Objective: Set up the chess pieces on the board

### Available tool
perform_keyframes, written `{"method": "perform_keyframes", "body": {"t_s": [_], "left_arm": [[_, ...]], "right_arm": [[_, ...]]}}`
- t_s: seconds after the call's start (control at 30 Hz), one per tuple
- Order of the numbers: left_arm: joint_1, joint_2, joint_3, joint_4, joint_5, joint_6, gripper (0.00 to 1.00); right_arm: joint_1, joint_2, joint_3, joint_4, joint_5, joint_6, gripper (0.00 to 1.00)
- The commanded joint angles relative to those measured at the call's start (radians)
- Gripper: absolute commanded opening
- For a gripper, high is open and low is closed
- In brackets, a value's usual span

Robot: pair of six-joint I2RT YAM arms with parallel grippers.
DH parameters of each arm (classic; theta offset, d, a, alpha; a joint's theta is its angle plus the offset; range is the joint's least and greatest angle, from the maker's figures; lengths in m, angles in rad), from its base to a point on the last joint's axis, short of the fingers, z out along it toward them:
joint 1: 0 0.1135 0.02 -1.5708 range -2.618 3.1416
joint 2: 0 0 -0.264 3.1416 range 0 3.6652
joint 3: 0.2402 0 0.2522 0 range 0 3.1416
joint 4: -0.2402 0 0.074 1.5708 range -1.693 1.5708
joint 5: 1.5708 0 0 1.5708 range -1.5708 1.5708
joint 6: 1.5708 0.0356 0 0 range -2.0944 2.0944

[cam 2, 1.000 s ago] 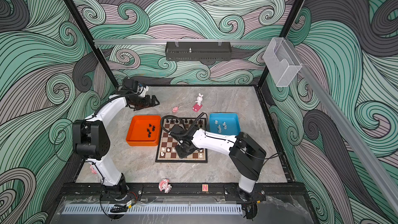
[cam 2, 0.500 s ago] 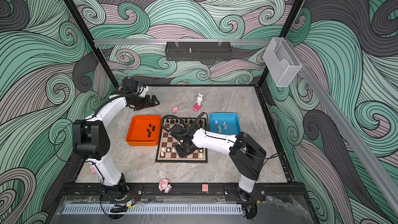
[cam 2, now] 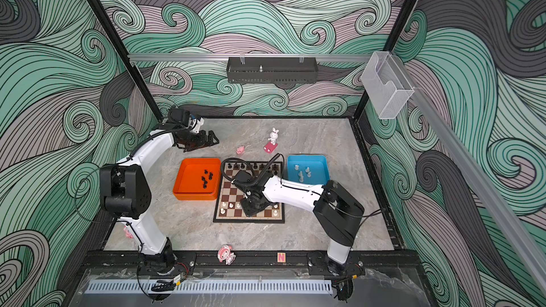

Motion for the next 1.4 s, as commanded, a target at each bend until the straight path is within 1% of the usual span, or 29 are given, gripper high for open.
{"method": "perform_keyframes", "body": {"t_s": [0.0, 0.27, 0.67, 1.0, 1.1, 1.23, 1.37], "left_arm": [[0.007, 0.013, 0.024, -0.012, 0.013, -0.006, 0.99], [0.006, 0.013, 0.024, -0.012, 0.013, -0.007, 0.99], [0.007, 0.014, 0.025, -0.012, 0.013, -0.008, 0.99], [0.007, 0.016, 0.025, -0.012, 0.015, -0.009, 0.99], [0.007, 0.014, 0.025, -0.010, 0.016, -0.009, 0.99], [0.006, 0.018, 0.025, -0.011, 0.016, -0.009, 0.99], [0.006, 0.017, 0.026, -0.011, 0.016, -0.009, 0.99]], "right_arm": [[-0.007, 0.008, 0.015, -0.046, 0.035, 0.018, 0.16], [-0.007, 0.011, 0.019, -0.058, 0.040, 0.024, 0.16], [-0.007, 0.027, 0.028, -0.056, -0.005, 0.011, 0.16], [-0.008, 0.031, 0.030, -0.056, -0.016, 0.010, 0.16], [-0.009, 0.033, 0.032, -0.056, -0.020, 0.008, 0.18], [-0.009, 0.031, 0.032, -0.056, -0.019, 0.009, 0.25], [-0.008, 0.026, 0.033, -0.056, -0.021, 0.009, 0.27]]}}
